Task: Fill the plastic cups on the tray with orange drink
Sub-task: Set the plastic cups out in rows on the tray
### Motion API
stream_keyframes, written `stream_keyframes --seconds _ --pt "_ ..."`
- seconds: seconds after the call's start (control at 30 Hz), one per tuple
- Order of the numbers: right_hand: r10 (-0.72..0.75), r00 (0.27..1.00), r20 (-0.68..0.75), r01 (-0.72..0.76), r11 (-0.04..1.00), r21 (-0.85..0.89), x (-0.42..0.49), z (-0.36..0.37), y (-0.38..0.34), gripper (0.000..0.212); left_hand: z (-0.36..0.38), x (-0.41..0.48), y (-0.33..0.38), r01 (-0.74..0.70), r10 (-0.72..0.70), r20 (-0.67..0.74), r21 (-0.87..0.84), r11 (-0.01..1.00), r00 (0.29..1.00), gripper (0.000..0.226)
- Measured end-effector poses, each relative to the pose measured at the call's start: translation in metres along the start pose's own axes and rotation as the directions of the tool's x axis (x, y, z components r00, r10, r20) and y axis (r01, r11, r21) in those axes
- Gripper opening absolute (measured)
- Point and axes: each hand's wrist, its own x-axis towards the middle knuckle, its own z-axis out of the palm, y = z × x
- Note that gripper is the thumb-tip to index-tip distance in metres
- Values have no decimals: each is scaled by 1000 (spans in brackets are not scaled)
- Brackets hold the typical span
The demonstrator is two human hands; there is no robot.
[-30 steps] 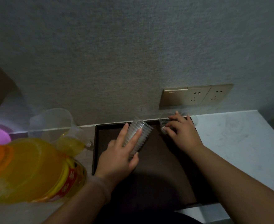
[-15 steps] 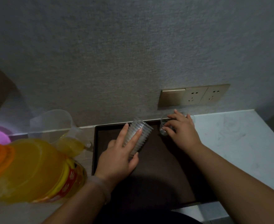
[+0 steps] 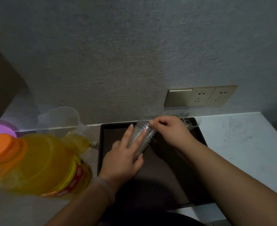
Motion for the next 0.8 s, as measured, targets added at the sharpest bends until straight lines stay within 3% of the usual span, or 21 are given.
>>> stream_keyframes --seconds 0.2,0.37,0.67,0.8 --pt "-110 988 -108 101 991 -84 0 1 -12 21 2 -10 -7 -15 15 -16 -45 999 1000 79" --pt "-103 992 71 113 982 -151 -5 3 -21 14 -3 -11 -10 -61 56 -66 -74 995 996 79" --pt "-16 975 220 -22 985 170 -17 4 -33 4 -20 -19 -16 -113 99 -74 -210 971 992 97" --pt "-50 972 231 40 998 48 -25 4 -41 13 -25 -18 -17 -134 113 -107 -220 966 988 102"
